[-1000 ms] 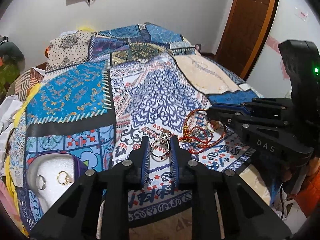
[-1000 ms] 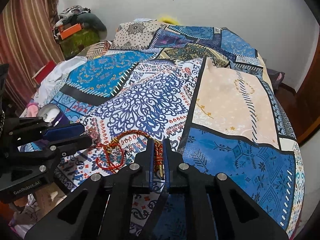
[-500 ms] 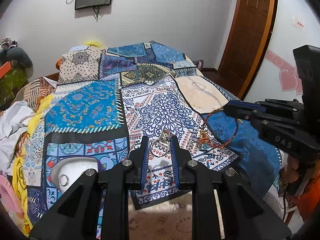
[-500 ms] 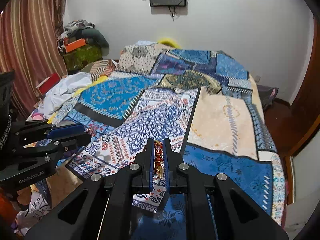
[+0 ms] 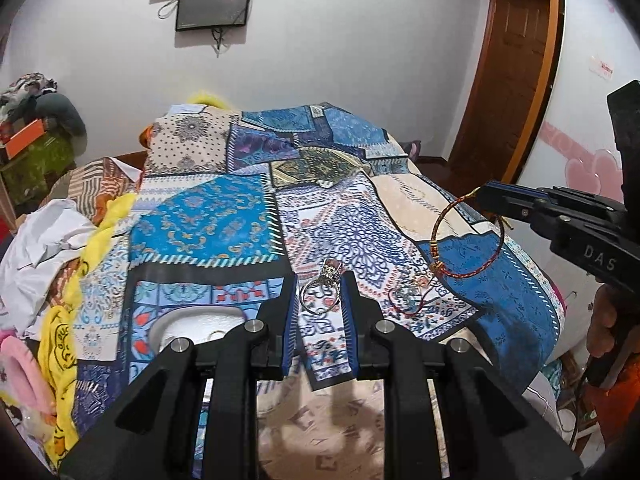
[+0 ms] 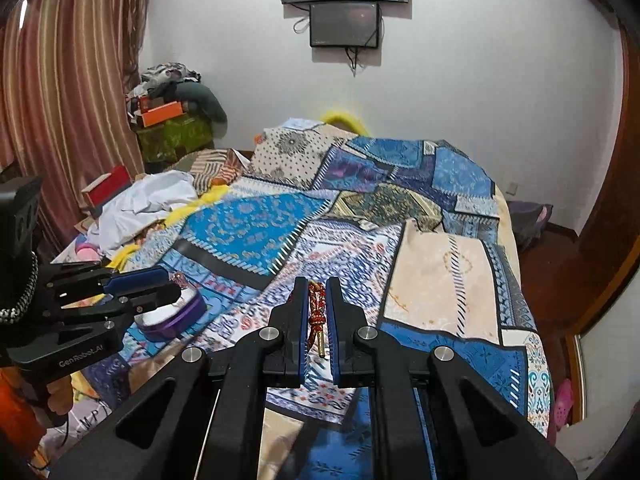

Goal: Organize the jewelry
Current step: 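Carry the ring and bracelet over the heart tray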

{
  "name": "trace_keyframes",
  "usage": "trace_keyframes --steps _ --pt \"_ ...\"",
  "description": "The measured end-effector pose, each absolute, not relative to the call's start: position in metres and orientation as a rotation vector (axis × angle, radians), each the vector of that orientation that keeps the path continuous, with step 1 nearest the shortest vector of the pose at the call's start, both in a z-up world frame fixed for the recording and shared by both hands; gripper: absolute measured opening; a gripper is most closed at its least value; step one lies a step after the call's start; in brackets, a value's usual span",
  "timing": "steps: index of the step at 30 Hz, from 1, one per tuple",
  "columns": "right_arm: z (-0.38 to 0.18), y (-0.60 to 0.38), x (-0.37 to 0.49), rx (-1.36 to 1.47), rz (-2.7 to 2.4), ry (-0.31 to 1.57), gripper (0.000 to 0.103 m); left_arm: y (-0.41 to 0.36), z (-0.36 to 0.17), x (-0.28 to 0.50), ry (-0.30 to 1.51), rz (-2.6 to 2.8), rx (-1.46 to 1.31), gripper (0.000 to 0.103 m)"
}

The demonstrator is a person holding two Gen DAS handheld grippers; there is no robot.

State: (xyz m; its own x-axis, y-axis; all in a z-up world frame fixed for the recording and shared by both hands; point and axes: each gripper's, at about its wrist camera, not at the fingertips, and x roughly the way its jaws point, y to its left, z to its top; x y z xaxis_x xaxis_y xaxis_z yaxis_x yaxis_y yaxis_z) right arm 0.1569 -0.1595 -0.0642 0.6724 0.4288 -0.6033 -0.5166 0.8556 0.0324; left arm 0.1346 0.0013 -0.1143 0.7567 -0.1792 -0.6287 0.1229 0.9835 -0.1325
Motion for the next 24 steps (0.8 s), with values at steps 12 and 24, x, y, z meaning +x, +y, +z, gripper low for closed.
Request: trace_keyframes --steps 12,24 --pt "-0.057 -0.114 0.147 -0.145 0.642 0.607 0.007 0.045 -0.110 0.117 0.669 -0.073 -0.116 0.020" --pt "-0.072 -0.051 0.142 -0.162 0.766 0.642 0.007 0.094 -0.121 0.102 0.678 0.023 -0.158 0.020"
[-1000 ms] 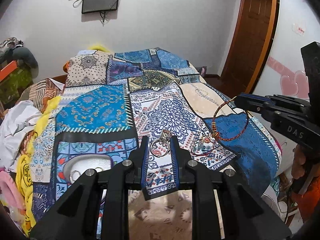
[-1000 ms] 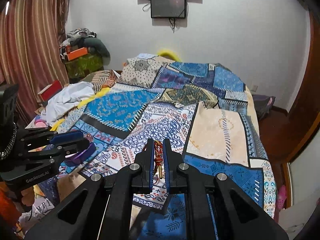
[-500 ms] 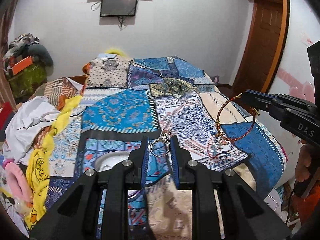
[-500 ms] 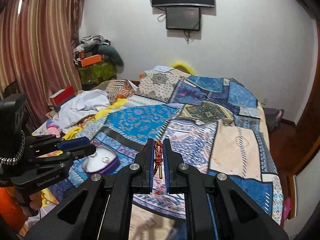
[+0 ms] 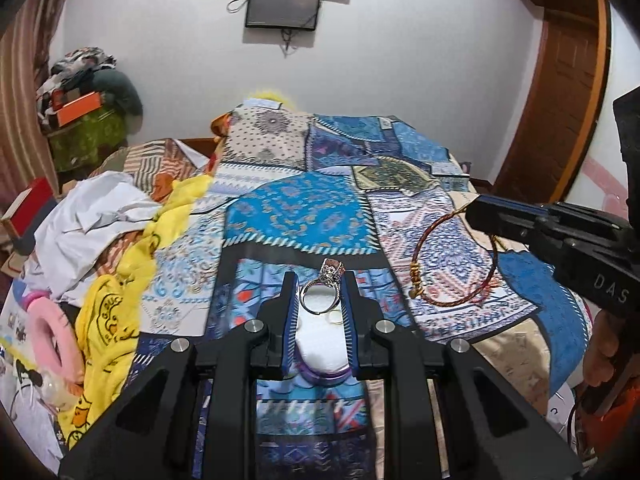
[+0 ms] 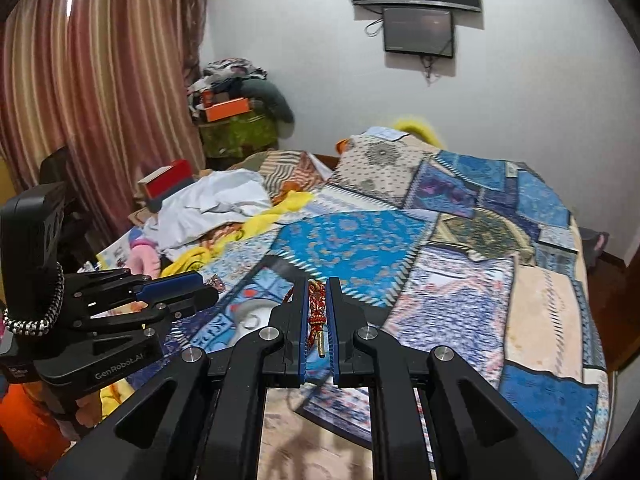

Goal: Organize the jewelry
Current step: 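Carry the ring and bracelet over the heart tray, then open both grippers to release the ring and bracelet into the tray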

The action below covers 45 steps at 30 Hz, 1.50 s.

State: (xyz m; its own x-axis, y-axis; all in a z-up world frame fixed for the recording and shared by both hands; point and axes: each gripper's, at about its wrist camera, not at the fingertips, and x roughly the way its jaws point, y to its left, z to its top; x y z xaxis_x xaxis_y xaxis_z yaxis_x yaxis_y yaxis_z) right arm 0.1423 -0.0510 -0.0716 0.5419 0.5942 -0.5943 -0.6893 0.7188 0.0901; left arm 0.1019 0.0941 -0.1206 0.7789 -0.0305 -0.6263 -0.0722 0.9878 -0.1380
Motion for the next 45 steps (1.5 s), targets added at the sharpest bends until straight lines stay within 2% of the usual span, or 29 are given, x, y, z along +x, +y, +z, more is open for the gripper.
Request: trace_keyframes --steps 17,32,35,39,45 --pt "-0.131 0.013 0.165 -0.220 0.853 0.817 0.007 0.120 -0.154 0.116 0.742 0.031 -0.201 0.020" --pt "-0.157 0.014 0.185 -0.220 0.833 0.930 0.008 0.108 -0.181 0.136 0.823 -0.015 -0.204 0.020" --pt "-0.155 0.012 0.186 -0.215 0.840 0.932 0.011 0.104 -0.183 0.137 0.830 -0.024 -0.199 0.020" --pt "-0.151 0.003 0.188 -0.192 0.819 0.923 0.022 0.098 -0.183 0.138 0.836 -0.039 -0.195 0.020" --pt "-0.142 -0.012 0.186 -0.190 0.780 0.901 0.022 0.087 -0.185 0.139 0.855 -0.060 -0.168 0.020"
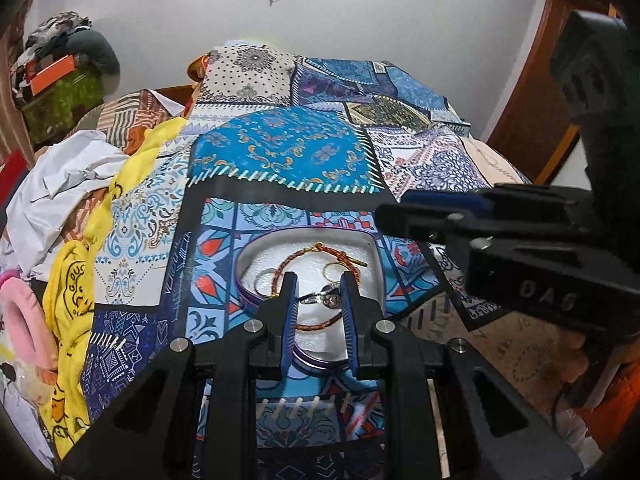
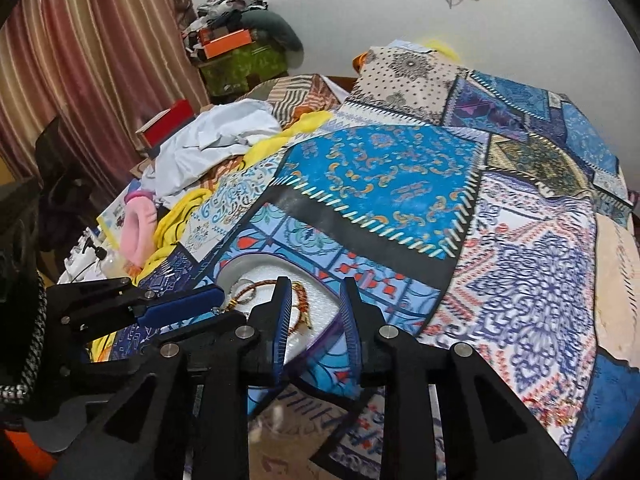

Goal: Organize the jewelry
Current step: 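Open both grippers to release the ring and bracelet into the tray, then lift both grippers away from the heart tray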

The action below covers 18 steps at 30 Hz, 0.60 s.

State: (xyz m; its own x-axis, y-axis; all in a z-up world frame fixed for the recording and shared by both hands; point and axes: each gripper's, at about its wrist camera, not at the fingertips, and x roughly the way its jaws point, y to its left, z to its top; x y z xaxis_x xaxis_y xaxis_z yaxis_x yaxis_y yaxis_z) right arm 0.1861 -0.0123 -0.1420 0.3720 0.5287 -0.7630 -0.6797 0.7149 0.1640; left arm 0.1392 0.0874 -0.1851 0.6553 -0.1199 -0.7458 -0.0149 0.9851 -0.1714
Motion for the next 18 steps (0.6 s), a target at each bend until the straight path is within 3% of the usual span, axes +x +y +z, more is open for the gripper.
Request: trace_keyframes --steps 12,18 --pt "-0.129 -0.049 0.179 -0.181 0.712 0.865 0.028 0.080 -0.168 0.136 0.840 -0.039 -0.136 0.021" --pt "-0.120 -0.074 0.175 -0.171 0.669 0.838 0.028 0.070 -0.148 0.133 0.792 -0.029 -0.126 0.033"
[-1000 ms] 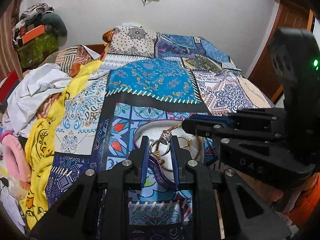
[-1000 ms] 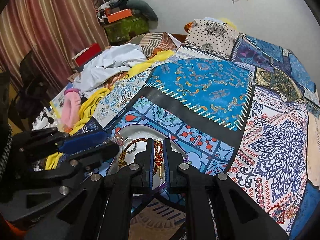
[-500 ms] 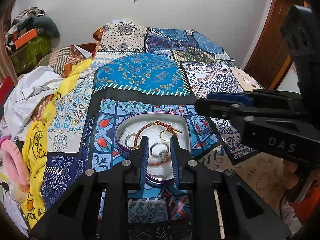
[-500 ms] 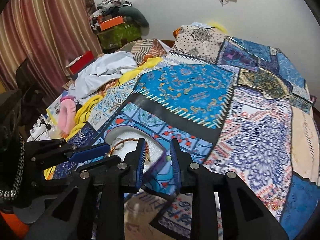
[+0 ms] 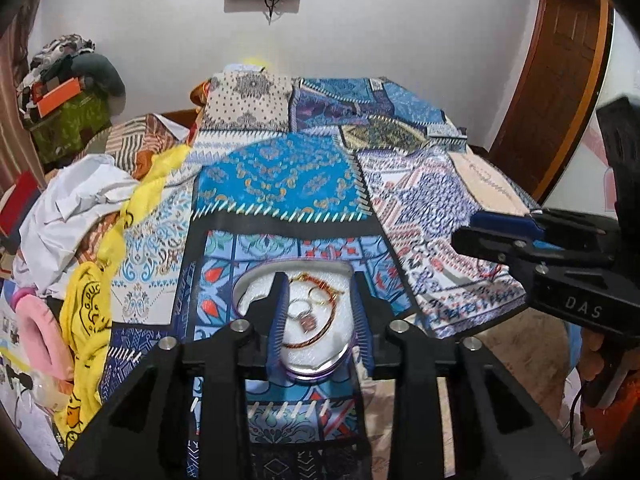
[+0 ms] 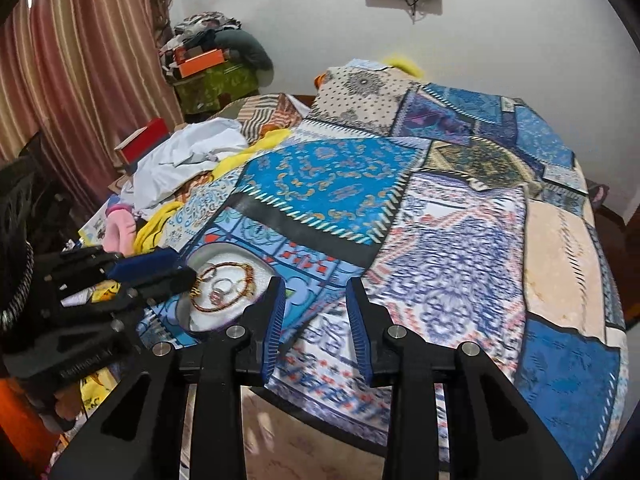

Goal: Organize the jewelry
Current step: 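Lift both grippers away from the heart tray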

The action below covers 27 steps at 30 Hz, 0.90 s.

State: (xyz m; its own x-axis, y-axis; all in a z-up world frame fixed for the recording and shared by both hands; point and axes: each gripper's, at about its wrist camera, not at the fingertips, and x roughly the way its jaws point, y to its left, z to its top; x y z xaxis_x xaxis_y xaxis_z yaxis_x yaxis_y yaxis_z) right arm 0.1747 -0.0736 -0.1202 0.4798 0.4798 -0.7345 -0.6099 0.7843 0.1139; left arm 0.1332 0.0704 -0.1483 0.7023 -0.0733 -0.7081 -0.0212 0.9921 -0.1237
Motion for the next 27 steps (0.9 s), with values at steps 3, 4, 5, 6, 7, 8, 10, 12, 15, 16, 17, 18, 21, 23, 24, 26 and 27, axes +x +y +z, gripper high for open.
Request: trace_keyframes --steps 3,4,5,6,7,8,10,12,15,16,17,18,21,23,24,26,27 --pt "-0.115 -0.092 0.174 -0.157 0.637 0.822 0.028 0.063 -0.141 0.136 0.777 -0.030 -0.122 0.035" --pt "-0.113 -0.097 0.174 -0.154 0.628 0.818 0.028 0.060 -0.139 0.138 0.775 -0.032 -0.121 0.035" --pt "-0.112 -0.104 0.175 -0.148 0.616 0.813 0.028 0.056 -0.137 0.140 0.773 -0.036 -0.120 0.035" --pt "-0.110 -0.111 0.175 -0.143 0.605 0.809 0.029 0.053 -0.136 0.142 0.771 -0.041 -0.120 0.035" --pt "-0.109 -0.115 0.175 -0.140 0.595 0.805 0.029 0.049 -0.134 0.144 0.770 -0.049 -0.122 0.036" --pt "-0.108 -0.123 0.175 -0.136 0.580 0.801 0.029 0.046 -0.133 0.146 0.769 -0.054 -0.122 0.036" --pt "-0.106 -0.136 0.175 -0.128 0.554 0.795 0.029 0.036 -0.131 0.150 0.769 -0.070 -0.117 0.036" --pt "-0.105 -0.150 0.176 -0.118 0.533 0.793 0.029 0.025 -0.130 0.153 0.771 -0.086 -0.105 0.037" --pt "-0.105 -0.166 0.175 -0.109 0.504 0.793 0.029 0.009 -0.131 0.159 0.779 -0.113 -0.085 0.039" --pt "-0.106 -0.173 0.176 -0.103 0.492 0.797 0.029 0.002 -0.131 0.162 0.782 -0.125 -0.075 0.040" --pt "-0.107 -0.179 0.176 -0.098 0.484 0.801 0.029 -0.003 -0.132 0.163 0.785 -0.133 -0.070 0.040" --pt "-0.109 -0.183 0.177 -0.095 0.479 0.804 0.029 -0.009 -0.133 0.165 0.789 -0.145 -0.063 0.040" --pt "-0.115 -0.194 0.178 -0.090 0.465 0.822 0.029 -0.023 -0.138 0.171 0.803 -0.177 -0.052 0.041" --pt "-0.122 -0.199 0.177 -0.091 0.464 0.839 0.029 -0.033 -0.142 0.175 0.818 -0.200 -0.045 0.041" --pt "-0.125 -0.200 0.177 -0.093 0.464 0.847 0.029 -0.038 -0.144 0.176 0.824 -0.209 -0.041 0.041" --pt "-0.132 -0.202 0.178 -0.095 0.469 0.867 0.029 -0.047 -0.149 0.178 0.841 -0.229 -0.031 0.041" --pt "-0.135 -0.203 0.177 -0.096 0.472 0.876 0.029 -0.051 -0.151 0.178 0.846 -0.237 -0.026 0.041"
